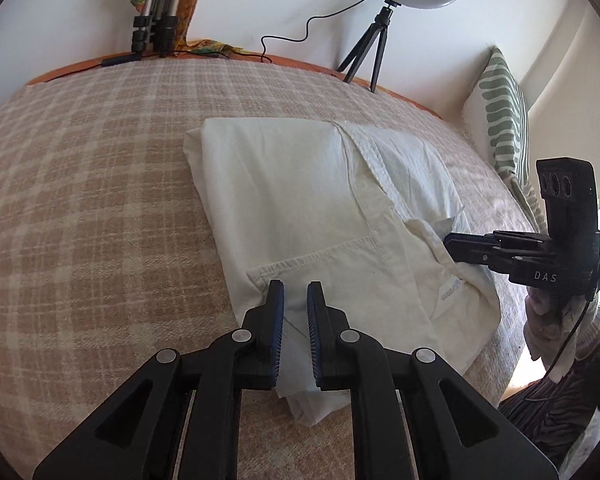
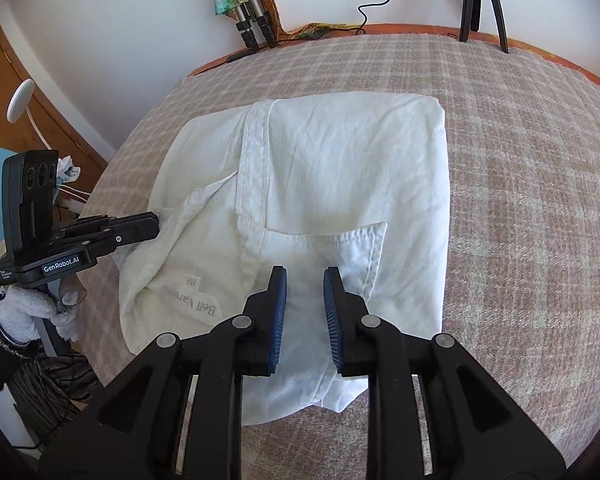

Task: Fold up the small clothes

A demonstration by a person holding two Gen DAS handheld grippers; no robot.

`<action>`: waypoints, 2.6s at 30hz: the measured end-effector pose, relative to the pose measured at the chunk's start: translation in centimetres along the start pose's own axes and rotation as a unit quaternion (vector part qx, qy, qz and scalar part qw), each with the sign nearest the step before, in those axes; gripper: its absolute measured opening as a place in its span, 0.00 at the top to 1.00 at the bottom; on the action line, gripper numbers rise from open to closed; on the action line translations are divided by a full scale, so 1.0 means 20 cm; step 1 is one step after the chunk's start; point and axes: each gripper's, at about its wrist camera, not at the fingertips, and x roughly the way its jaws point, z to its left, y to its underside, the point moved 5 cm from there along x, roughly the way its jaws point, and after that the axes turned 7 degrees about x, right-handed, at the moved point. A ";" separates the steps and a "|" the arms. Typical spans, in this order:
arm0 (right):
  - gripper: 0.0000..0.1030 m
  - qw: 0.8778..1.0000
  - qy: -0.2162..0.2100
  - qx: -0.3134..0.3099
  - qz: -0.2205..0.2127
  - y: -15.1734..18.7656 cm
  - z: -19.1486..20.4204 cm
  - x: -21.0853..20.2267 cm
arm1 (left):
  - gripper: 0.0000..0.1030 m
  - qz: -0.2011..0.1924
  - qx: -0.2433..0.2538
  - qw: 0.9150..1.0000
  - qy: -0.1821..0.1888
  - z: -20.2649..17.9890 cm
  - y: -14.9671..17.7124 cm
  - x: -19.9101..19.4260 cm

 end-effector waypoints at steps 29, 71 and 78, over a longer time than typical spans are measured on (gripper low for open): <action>0.70 0.993 -0.075 -0.076 0.046 -0.07 0.52 0.30 | 0.69 0.004 -0.260 0.941 0.217 0.50 -0.32 0.19; 0.41 0.993 -0.026 0.100 -0.051 -0.29 -0.28 -0.16 | 0.65 0.001 -0.211 0.975 0.063 0.36 -0.24 0.02; 0.41 0.984 -0.094 0.150 0.005 -0.19 -0.41 -0.05 | 0.58 0.015 -0.249 0.964 0.091 0.33 -0.13 0.08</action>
